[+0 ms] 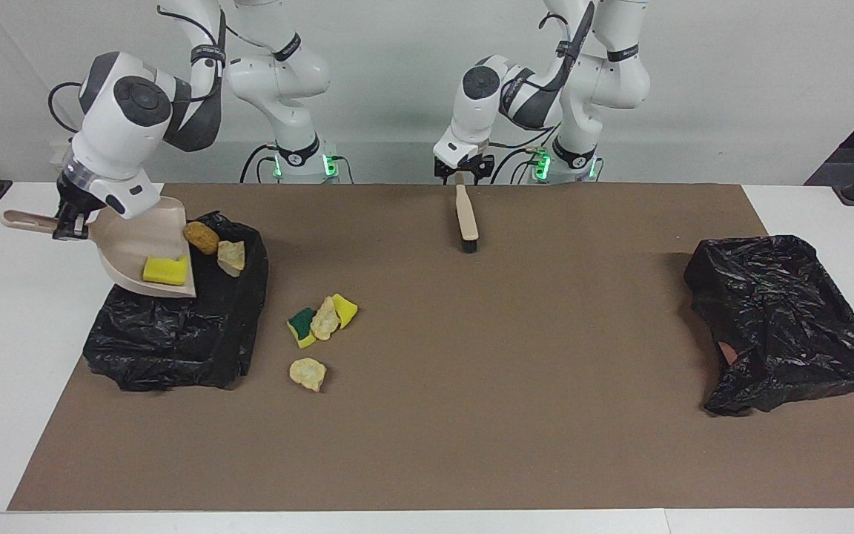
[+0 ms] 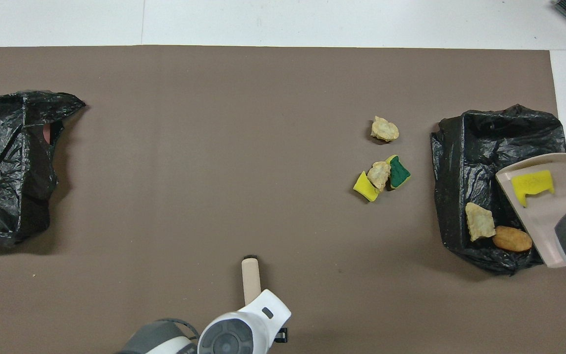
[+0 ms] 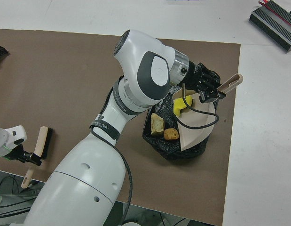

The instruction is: Sweep and dump trash in bin

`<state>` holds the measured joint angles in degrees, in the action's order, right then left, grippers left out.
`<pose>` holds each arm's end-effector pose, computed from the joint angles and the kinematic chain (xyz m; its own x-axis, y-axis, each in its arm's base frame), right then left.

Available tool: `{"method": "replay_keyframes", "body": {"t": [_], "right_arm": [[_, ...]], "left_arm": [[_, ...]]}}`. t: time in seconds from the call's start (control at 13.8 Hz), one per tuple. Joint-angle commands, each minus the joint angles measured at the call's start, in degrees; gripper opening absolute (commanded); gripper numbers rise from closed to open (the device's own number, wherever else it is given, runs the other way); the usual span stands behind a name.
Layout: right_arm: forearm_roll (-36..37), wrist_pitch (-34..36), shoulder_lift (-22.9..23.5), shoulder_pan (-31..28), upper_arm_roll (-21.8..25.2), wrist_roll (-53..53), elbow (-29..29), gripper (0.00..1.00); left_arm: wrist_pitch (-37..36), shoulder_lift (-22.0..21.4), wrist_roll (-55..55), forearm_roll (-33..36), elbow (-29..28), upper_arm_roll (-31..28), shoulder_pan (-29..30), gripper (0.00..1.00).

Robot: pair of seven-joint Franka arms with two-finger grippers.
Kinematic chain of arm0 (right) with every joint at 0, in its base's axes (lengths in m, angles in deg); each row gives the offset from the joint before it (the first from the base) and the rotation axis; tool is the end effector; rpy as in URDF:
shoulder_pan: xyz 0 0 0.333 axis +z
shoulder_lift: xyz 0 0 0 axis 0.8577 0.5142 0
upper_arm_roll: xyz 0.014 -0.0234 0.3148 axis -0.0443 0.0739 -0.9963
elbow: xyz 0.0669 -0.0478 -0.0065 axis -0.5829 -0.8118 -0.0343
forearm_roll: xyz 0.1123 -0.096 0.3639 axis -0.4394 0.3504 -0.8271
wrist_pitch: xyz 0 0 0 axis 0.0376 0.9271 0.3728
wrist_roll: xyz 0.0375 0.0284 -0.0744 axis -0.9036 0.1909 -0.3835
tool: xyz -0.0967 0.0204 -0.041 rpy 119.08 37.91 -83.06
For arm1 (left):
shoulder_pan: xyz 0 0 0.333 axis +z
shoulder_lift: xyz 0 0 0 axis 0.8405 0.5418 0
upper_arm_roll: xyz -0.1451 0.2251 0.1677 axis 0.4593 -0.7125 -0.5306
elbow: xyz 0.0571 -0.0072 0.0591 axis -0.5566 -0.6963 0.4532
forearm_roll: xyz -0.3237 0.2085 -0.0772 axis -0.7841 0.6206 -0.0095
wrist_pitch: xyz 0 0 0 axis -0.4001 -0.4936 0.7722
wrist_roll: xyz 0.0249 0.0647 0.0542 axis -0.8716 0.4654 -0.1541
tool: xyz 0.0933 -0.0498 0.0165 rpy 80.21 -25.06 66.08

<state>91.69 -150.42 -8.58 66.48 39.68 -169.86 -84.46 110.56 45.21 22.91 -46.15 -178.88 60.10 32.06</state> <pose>0.5363 -0.1404 0.5150 -0.3180 0.6158 -0.7208 0.9472 0.2384 -0.2142 0.2558 -0.3605 0.3570 0.9750 -0.0474 -0.2170 -0.0299 -0.9961 0.0833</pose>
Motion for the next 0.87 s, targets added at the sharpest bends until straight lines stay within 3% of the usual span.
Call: {"method": "replay_keyframes", "body": {"t": [0.0, 0.22, 0.43, 0.79], "right_arm": [[4.72, 2.88, -2.95, -0.22, -2.25, 4.31, -2.04, 0.00], [9.11, 8.32, -4.70, -0.22, -5.58, 8.36, -2.82, 0.00], [12.89, 7.99, -9.97, -0.22, -8.05, 13.71, -10.10, 0.00], [13.00, 10.35, -11.22, -0.22, -9.45, 17.58, -10.48, 0.00]], "left_arm": [[-3.57, 3.60, -6.83, 4.32, 6.98, -6.05, 1.58, 1.00], [-4.11, 5.53, -9.83, 15.31, 11.91, -12.03, 4.99, 1.00], [-4.90, 5.98, -21.05, 19.30, 17.71, -17.48, 8.87, 1.00], [-21.04, 8.61, -37.78, 22.99, 38.42, -23.55, 14.94, 1.00]]}}
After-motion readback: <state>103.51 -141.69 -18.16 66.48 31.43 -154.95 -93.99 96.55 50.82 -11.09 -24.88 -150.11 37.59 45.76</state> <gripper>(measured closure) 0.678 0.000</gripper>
